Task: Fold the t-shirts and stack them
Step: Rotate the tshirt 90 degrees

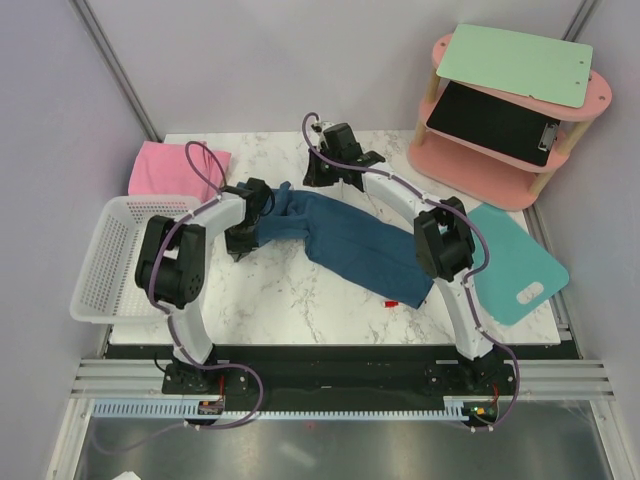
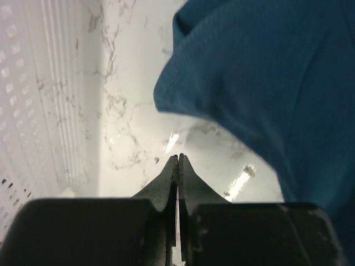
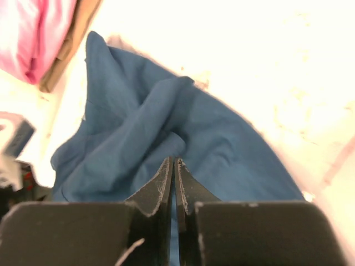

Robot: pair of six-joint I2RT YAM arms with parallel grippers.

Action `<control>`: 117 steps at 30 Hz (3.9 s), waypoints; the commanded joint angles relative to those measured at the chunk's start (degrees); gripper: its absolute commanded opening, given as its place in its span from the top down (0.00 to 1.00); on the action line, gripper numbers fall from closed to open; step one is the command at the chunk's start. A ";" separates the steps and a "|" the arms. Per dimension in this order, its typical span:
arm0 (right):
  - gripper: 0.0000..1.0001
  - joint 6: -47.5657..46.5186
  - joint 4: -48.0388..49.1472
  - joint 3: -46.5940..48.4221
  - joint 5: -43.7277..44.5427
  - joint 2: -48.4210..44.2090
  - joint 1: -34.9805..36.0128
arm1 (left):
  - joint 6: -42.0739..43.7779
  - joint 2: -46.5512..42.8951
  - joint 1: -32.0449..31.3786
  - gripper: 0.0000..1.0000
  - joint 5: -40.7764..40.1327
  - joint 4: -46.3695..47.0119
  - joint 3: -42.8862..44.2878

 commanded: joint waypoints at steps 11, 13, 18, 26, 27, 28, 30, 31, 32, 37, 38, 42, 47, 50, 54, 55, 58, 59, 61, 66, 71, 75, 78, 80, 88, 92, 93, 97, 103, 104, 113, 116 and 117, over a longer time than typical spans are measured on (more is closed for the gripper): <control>0.89 9.53 16.06 3.77 -13.98 7.10 0.31 | -1.73 13.99 6.17 0.98 -3.59 3.45 14.02; 0.88 10.31 16.94 4.04 -14.24 7.45 0.40 | -1.47 15.83 7.32 0.98 -3.41 3.63 16.73; 0.88 12.16 17.82 6.94 -15.91 10.70 0.58 | 0.20 19.62 9.08 0.98 -4.90 3.36 24.21; 0.87 12.16 17.21 10.10 -16.27 15.10 2.07 | 3.19 5.51 6.80 0.98 -2.19 10.47 19.58; 0.87 11.73 16.34 10.89 -16.09 16.76 2.42 | 3.28 3.47 6.53 0.98 -0.70 10.92 17.56; 0.87 11.38 14.76 12.63 -16.09 17.73 2.68 | 3.54 1.79 6.10 0.98 0.18 11.79 16.50; 0.87 10.50 13.44 13.79 -15.66 20.28 2.95 | 3.46 -3.22 5.74 0.97 1.33 11.89 14.13; 0.87 10.23 12.30 14.40 -15.57 20.98 3.12 | 3.45 -4.97 5.65 0.96 2.12 11.72 13.42; 0.88 10.06 11.76 14.58 -15.13 22.12 3.13 | 2.93 -6.47 5.57 0.94 3.08 11.80 12.80; 0.89 9.70 9.74 13.18 -12.32 24.24 3.21 | 1.87 -14.57 1.80 0.88 12.30 15.22 7.18; 0.89 9.88 9.39 13.61 -11.88 24.50 3.04 | 1.52 -15.01 0.48 0.88 13.02 15.66 6.74; 0.90 12.59 8.07 14.41 -9.24 25.91 1.99 | -1.64 -12.82 -8.57 0.97 14.51 18.38 5.16; 0.91 15.68 7.37 13.80 -6.52 26.97 -2.13 | -5.33 -6.41 -15.51 0.98 19.78 23.82 3.57; 0.91 16.91 6.49 12.66 -5.46 26.88 -5.21 | -7.18 -2.36 -18.42 0.98 22.68 27.60 3.57; 0.91 17.53 6.22 11.07 -3.79 25.92 -8.73 | -11.47 1.77 -21.41 0.98 27.78 33.06 4.18; 0.91 17.35 6.22 10.81 -3.61 25.74 -9.70 | -12.18 2.82 -21.85 0.98 28.48 34.20 4.10; 0.91 18.05 6.40 11.85 -4.05 26.00 -11.54 | -15.61 5.19 -23.61 0.98 31.82 40.78 3.13; 0.91 18.23 6.31 12.47 -4.23 26.26 -11.81 | -16.40 5.99 -23.79 0.98 32.79 41.94 3.13; 0.91 18.58 6.31 13.70 -5.10 26.88 -12.60 | -18.16 9.22 -24.40 0.98 34.90 44.23 4.09; 0.91 18.49 6.40 14.23 -5.90 26.79 -13.13 | -21.59 16.01 -24.58 0.98 40.60 48.34 7.26; 0.91 17.88 6.31 13.44 -6.60 26.53 -13.75 | -24.05 18.30 -24.14 0.98 41.42 49.25 5.95; 0.91 17.79 6.40 12.39 -6.86 26.18 -14.98 | -24.76 15.24 -21.86 0.98 37.12 45.30 1.47; 0.91 17.88 6.31 12.74 -7.30 26.44 -15.42 | -24.85 11.29 -18.88 0.98 34.04 42.13 -2.92; 0.91 18.05 6.40 12.91 -7.39 26.61 -15.51 | -24.24 9.34 -16.24 0.98 32.63 40.29 -5.90; 0.91 17.88 6.31 13.09 -8.09 26.88 -15.59 | -19.49 3.37 -6.14 0.98 29.28 35.45 -9.62; 0.91 17.70 6.40 12.48 -8.36 26.70 -15.68 | -16.33 2.31 -3.49 0.98 28.32 33.16 -8.13; 0.91 17.44 6.31 12.39 -8.36 26.62 -15.68 | -16.06 2.13 -3.14 0.98 27.71 32.29 -7.77; 0.91 15.77 7.44 11.78 -9.32 25.05 -15.59 | -12.99 -0.06 -2.17 0.98 28.49 30.87 -6.98; 0.90 13.22 8.34 10.54 -6.08 20.21 -15.59 | -11.22 -3.84 -2.17 0.98 31.13 29.21 -9.43; 0.90 12.96 7.72 11.06 -5.38 19.94 -15.77 | -11.22 -4.37 -2.17 0.98 30.87 29.12 -10.05; 0.65 3.74 13.51 -9.44 -0.29 -2.09 -13.23 | -9.29 -10.70 -2.52 0.98 33.06 29.03 -14.01; 0.38 -2.22 13.87 -21.21 5.25 -15.63 -9.03 | -7.62 -15.08 -2.87 0.98 33.33 28.94 -14.80; 0.22 -3.90 13.43 -24.23 6.83 -22.27 -7.52 | -6.92 -16.23 -2.87 0.98 33.59 28.77 -15.15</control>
